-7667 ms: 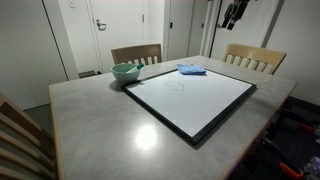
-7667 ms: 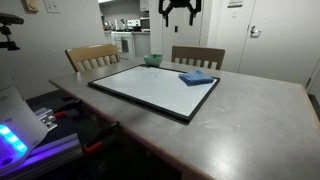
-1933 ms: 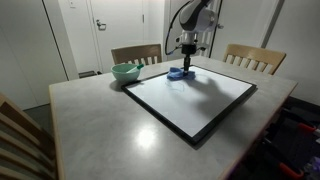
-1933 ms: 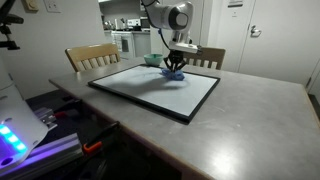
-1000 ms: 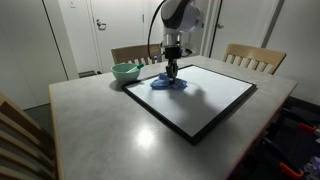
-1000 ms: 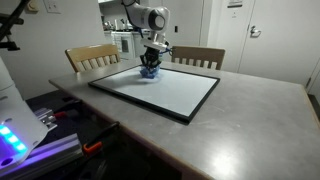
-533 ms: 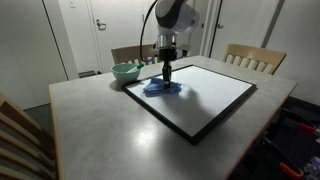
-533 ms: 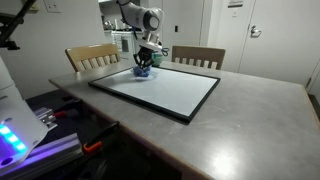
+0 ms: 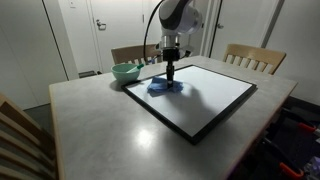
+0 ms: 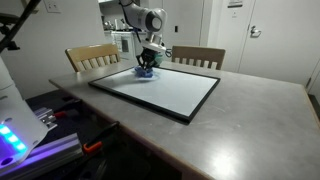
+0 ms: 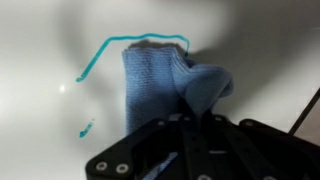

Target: Use the blue cloth to wipe the whiteboard

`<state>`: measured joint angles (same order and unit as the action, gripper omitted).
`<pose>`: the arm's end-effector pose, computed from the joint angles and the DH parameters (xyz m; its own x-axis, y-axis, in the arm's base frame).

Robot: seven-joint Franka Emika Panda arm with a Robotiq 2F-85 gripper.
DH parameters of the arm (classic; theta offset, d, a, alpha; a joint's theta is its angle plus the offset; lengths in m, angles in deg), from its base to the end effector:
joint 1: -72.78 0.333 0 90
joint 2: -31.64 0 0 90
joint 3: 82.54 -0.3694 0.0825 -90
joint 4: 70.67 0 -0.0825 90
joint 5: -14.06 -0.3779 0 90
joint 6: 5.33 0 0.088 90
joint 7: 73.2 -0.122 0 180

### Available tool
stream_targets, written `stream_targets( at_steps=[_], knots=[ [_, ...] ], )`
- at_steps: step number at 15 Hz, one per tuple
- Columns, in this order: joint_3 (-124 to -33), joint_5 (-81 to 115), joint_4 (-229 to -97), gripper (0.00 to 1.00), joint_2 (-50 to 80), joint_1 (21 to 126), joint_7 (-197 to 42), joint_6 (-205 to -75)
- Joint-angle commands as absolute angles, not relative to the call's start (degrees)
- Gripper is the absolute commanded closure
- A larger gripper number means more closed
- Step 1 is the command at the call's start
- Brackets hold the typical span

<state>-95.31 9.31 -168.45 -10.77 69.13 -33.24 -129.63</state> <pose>0.6625 0.0951 0.1820 0.7116 0.6986 -0.0751 0.6445 -0.6915 -0.3262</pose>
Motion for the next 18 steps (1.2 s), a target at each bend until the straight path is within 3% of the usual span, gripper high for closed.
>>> stream_targets(
  at_steps=[1,7,18],
  knots=[
    [-92.51,11.58,-171.47,0.97,-11.25,69.01,-32.31,-136.32],
    [-89.66,13.80,-174.49,0.97,-10.29,69.03,-34.44,-145.55],
    [-87.23,16.08,-174.60,0.97,-9.84,67.93,-34.68,-148.18]
  ],
)
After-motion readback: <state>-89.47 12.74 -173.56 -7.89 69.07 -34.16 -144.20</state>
